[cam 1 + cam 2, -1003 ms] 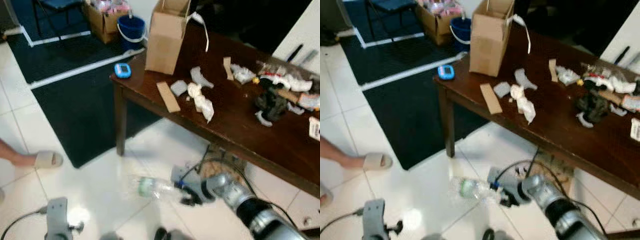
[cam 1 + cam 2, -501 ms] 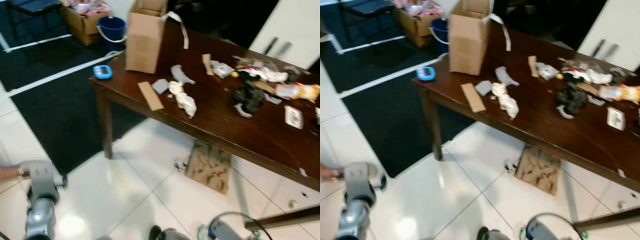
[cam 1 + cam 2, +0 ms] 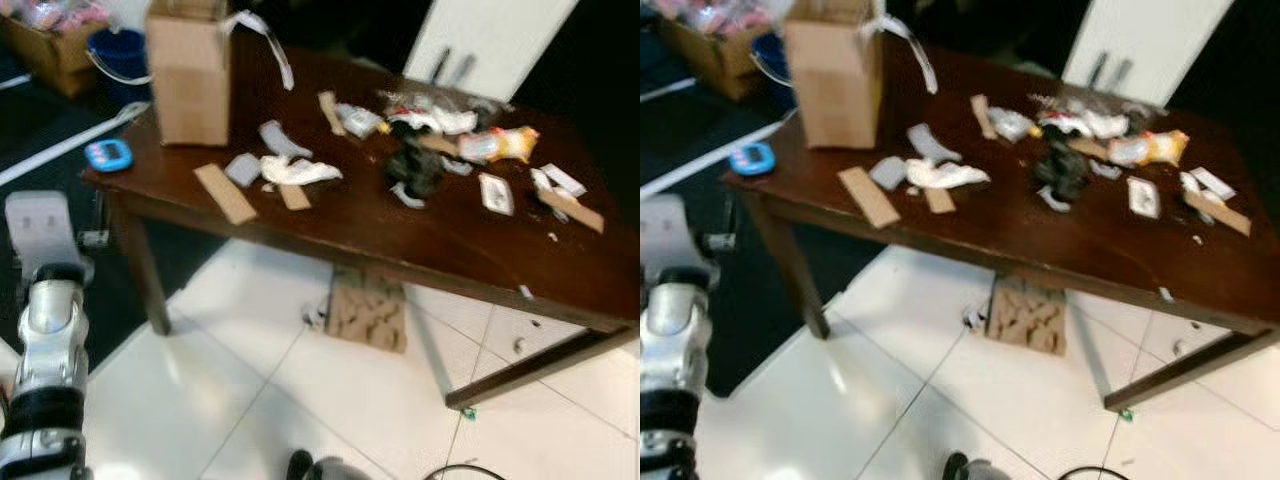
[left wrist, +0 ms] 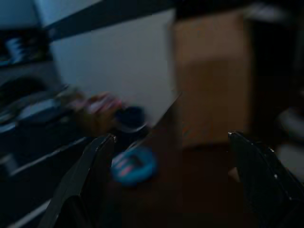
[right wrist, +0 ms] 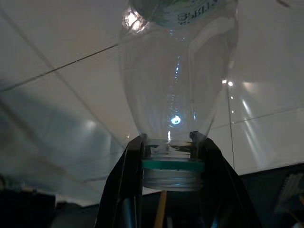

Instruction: Picking trash to rubbish bin

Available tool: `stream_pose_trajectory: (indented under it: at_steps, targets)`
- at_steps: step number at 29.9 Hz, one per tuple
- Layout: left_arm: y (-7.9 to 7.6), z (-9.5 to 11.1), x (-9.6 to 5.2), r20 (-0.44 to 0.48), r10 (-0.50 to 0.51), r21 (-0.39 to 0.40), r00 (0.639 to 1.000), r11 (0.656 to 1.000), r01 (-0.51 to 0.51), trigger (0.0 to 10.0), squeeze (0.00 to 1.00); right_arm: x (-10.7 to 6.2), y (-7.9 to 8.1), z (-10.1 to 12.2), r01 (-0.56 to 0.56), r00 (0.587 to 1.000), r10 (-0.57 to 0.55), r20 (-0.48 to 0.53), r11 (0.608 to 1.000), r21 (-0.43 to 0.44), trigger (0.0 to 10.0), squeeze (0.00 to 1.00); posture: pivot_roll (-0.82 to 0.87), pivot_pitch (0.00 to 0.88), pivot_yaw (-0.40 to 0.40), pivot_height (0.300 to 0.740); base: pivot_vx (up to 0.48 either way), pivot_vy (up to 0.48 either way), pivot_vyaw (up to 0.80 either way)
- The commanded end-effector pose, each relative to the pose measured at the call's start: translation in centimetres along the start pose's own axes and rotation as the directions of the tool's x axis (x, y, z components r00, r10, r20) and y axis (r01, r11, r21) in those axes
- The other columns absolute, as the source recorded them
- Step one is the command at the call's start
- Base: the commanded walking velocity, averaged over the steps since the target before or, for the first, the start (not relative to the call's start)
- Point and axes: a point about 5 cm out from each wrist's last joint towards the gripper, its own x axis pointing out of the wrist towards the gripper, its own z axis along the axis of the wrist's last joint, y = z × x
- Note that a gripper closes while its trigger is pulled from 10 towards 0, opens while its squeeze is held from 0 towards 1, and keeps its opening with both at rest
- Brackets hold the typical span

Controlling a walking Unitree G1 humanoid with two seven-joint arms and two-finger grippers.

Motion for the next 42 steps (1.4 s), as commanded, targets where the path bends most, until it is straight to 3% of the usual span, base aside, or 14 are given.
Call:
stream_pose_trajectory:
  at_steps: [1, 11, 17, 24, 38, 40, 41, 42]
  targets:
    - [0.0, -0.6, -0.4, -0.061, -0.006, 0.005, 0.998, 1.0, 0.007, 10.0, 0.0, 0.2, 0.5, -1.2, -0.008, 1.0, 0.008, -0.03, 1.0, 0.017, 10.0, 0.0, 0.27, 0.14, -0.117, 0.74, 0.0, 0.0, -0.73]
    - [0.2, -0.1, 0.3, -0.093, -0.026, -0.039, 0.995, 0.999, 0.023, 10.0, 0.0, 0.4, 0.9, -1.4, -0.004, 1.0, 0.005, -0.026, 0.999, 0.036, 10.0, 0.0, 0.27, 0.14, -0.11, 0.74, 0.0, 0.0, -0.58]
    - [0.8, -0.3, 0.6, -0.164, -0.01, -0.05, 0.986, 0.999, 0.002, 10.0, 0.0, 0.5, 1.2, -1.6, -0.007, 1.0, 0.008, -0.023, 0.998, 0.062, 10.0, 0.0, 0.27, 0.145, -0.102, 0.74, 0.431, 0.0, 0.0]
    - [0.8, -0.3, 0.9, -0.181, -0.02, -0.051, 0.983, 0.999, 0.011, 10.0, 0.0, 0.6, 1.8, -1.2, -0.015, 1.0, 0.016, -0.014, 0.997, 0.074, 10.0, 0.0, 0.26, 0.145, -0.097, 0.74, 0.454, 0.0, 0.0]
    - [-0.5, -0.4, 1.3, -0.239, -0.114, -0.081, 0.964, 0.992, 0.098, 10.0, 0.0, 0.6, 1.8, -1.0, -0.01, 1.0, 0.011, -0.01, 0.997, 0.079, 10.0, 0.0, 0.26, 0.144, -0.09, 0.74, 0.434, 0.0, 0.0]
    - [-1.1, -0.4, 1.3, -0.247, -0.162, -0.106, 0.955, 0.984, 0.14, 10.0, 0.0, 0.6, 1.8, -1.0, -0.009, 1.0, 0.01, -0.011, 0.997, 0.079, 10.0, 0.0, 0.26, 0.144, -0.09, 0.74, 0.0, 0.0, 0.0]
    - [-3.3, -0.5, 0.8, -0.281, -0.331, -0.162, 0.901, 0.942, 0.295, 10.0, 0.0, 0.6, 1.7, -1.0, -0.006, 1.0, 0.007, -0.014, 0.997, 0.078, 10.0, 0.0, 0.26, 0.144, -0.096, 0.74, 0.0, 0.0, 0.0]
    - [-3.9, -0.5, 0.6, -0.289, -0.376, -0.178, 0.881, 0.925, 0.336, 10.0, 0.0, 0.6, 1.6, -1.0, -0.005, 1.0, 0.006, -0.015, 0.997, 0.077, 10.0, 0.0, 0.26, 0.144, -0.096, 0.74, 0.0, 0.0, 0.0]
